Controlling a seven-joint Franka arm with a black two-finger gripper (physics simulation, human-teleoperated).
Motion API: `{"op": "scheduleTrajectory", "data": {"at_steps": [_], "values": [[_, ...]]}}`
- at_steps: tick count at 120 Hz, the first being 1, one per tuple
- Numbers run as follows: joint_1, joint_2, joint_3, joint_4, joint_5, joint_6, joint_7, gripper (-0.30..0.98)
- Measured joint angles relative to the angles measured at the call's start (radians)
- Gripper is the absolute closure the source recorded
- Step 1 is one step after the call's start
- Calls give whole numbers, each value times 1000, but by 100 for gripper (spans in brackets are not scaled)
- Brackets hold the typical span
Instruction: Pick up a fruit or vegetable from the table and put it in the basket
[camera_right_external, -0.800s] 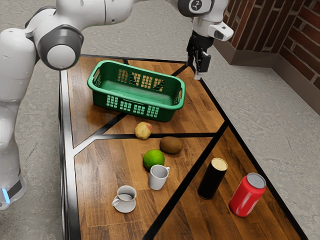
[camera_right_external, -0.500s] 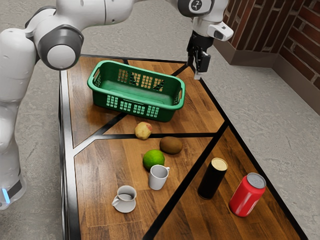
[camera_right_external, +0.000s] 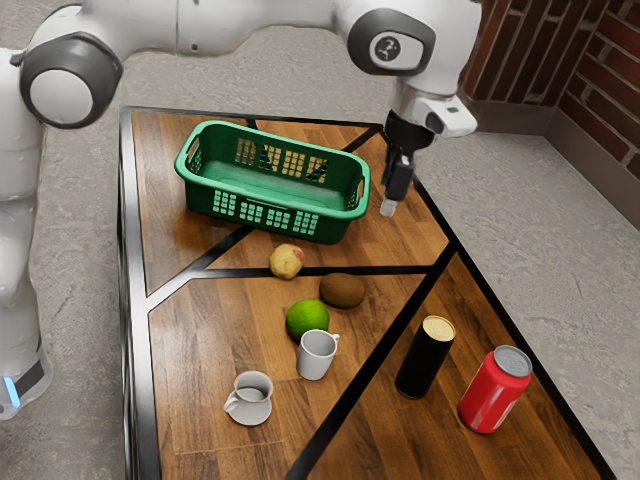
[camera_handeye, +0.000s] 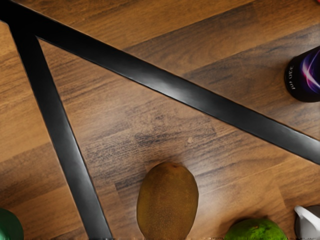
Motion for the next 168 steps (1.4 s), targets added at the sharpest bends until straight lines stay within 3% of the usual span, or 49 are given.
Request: {"op": "scheduleTrajectory", "data": {"at_steps": [11, 23, 70, 128, 147, 160, 168], "values": [[-3, -42, -1, -169, 3, 70, 24, 0], [1, -4, -10, -237, 17, 140, 47, 0], [1, 64, -27, -344, 67, 323, 185, 0], [2, 34, -22, -468, 71, 425, 315, 0], [3, 37, -22, -487, 72, 459, 328, 30], [3, 16, -23, -465, 75, 467, 334, 37], [3, -4, -26, -350, 77, 430, 337, 41]]}}
